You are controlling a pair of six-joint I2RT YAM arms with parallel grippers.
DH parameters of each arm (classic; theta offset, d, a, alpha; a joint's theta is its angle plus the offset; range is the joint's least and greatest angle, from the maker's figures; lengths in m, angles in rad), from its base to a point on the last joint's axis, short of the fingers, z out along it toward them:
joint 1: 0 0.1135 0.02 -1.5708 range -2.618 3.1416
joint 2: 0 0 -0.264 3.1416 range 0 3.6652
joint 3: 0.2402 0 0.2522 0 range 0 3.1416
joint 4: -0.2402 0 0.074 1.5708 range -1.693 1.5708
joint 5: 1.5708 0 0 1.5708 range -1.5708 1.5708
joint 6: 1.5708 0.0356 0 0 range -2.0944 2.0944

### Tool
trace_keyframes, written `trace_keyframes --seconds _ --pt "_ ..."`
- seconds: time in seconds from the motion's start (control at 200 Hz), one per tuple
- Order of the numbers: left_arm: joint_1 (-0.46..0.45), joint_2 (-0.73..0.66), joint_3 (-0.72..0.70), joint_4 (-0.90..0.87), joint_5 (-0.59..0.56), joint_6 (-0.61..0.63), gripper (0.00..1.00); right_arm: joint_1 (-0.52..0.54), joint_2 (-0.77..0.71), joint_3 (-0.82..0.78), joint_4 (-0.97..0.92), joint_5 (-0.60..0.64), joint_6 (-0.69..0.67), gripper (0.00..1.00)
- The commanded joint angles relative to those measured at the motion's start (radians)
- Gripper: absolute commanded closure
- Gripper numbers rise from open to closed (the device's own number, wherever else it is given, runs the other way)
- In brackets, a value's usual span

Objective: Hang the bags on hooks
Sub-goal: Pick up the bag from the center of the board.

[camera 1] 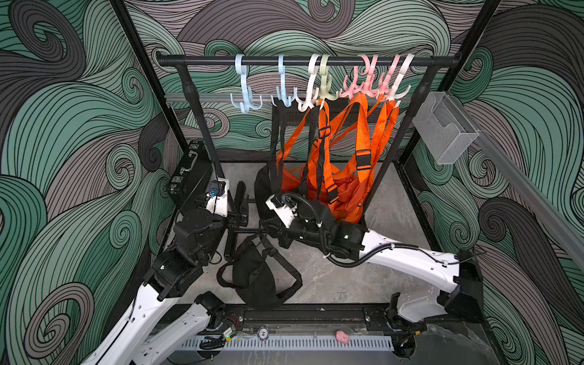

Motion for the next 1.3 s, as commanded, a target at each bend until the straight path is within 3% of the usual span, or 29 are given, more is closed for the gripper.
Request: trace_keyframes --seconds 0.0,0.205,0.36,0.5,0.65,0.69,0.806,0.946,1.061,1.296 --pt "-0.006 -0.015 0.021 0.022 0.246 0.018 0.02 -0.024 -0.029 0.059 -0.1 -0.108 -0.091 1.0" --pt "-0.007 -0.038 0.043 -0.002 0.466 0.022 0.02 -0.082 -0.049 0.225 -0.205 -0.246 -0.12 1.0" --pt "-0.006 -0.007 0.075 -0.02 0.615 0.001 0.01 -0.08 -0.018 0.321 -0.281 -0.267 -0.138 1.0" --pt "-0.006 0.001 0.059 0.027 0.617 -0.031 0.02 -0.072 -0.01 0.365 -0.339 -0.268 -0.167 1.0" --pt "-0.006 0.008 0.062 0.049 0.531 -0.032 0.02 -0.055 -0.019 0.377 -0.369 -0.275 -0.186 1.0" --pt "-0.006 0.008 0.068 0.043 0.497 -0.033 0.06 -0.053 -0.022 0.374 -0.374 -0.276 -0.19 1.0" --pt "-0.006 0.002 0.075 0.02 0.489 -0.032 0.33 -0.053 -0.04 0.348 -0.372 -0.261 -0.195 1.0" --pt "-0.006 0.005 0.062 -0.014 0.571 -0.028 0.43 -0.055 -0.059 0.324 -0.35 -0.274 -0.19 1.0" --pt "-0.006 0.012 0.047 -0.024 0.618 -0.027 0.44 -0.054 -0.057 0.321 -0.342 -0.29 -0.189 1.0" --pt "-0.006 0.038 0.063 -0.017 0.613 -0.007 0.81 -0.053 -0.059 0.293 -0.321 -0.343 -0.179 1.0"
